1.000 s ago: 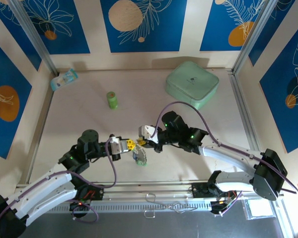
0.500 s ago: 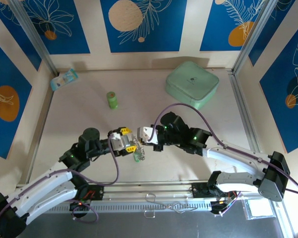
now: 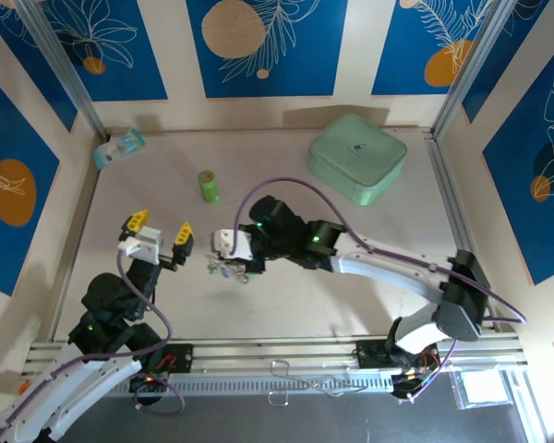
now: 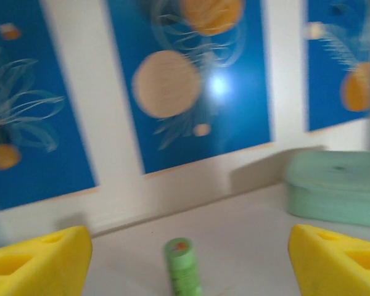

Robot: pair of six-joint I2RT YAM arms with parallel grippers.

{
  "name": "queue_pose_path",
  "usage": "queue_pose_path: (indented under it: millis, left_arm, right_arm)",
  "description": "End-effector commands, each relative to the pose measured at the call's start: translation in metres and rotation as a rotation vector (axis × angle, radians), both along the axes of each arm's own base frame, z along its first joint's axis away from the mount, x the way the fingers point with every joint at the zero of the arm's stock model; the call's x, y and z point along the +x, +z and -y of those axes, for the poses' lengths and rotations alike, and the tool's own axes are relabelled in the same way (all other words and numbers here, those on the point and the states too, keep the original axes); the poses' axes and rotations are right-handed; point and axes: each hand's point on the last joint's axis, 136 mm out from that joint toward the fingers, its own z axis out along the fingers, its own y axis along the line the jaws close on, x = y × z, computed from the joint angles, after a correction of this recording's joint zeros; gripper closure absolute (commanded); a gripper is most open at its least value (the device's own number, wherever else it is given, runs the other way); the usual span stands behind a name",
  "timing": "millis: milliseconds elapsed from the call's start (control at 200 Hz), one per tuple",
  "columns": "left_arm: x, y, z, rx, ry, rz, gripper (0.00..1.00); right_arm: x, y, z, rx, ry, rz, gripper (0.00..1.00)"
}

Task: Put the keys on the keyring

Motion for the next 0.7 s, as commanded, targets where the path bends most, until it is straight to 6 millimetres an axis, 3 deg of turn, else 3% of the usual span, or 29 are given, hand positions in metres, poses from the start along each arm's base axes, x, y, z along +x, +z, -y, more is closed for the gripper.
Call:
queue_pose_path:
  millis: [0, 125, 230, 305, 455, 695]
  left_arm:
    - [0.001, 0.007, -0.055, -0.119, 0.294, -0.008, 0.18]
    - [0.001, 0.003, -0.066, -0.111, 0.364, -0.036, 0.18]
    - [0.004, -0.003, -0.066, -0.097, 0.381, -0.071, 0.17]
    - [0.009, -0.012, -0.061, -0.092, 0.372, -0.108, 0.17]
    - [0.020, -0.035, -0.041, -0.071, 0.311, -0.191, 0.17]
    - [0.041, -0.066, -0.022, -0.008, 0.315, -0.269, 0.15]
  right_arm:
    - [-0.004, 0.031, -0.040, 0.164, 0.050, -0.061, 1.00]
    - [0.019, 0.004, -0.055, 0.153, -0.017, -0.178, 1.00]
    - [0.045, -0.040, -0.044, 0.073, -0.123, -0.253, 1.00]
    - [0.055, -0.071, -0.027, -0.009, -0.157, -0.261, 1.00]
    - [0.052, -0.126, 0.021, -0.300, -0.137, -0.147, 1.00]
    - [0.056, -0.185, 0.088, -0.614, -0.153, -0.015, 0.96]
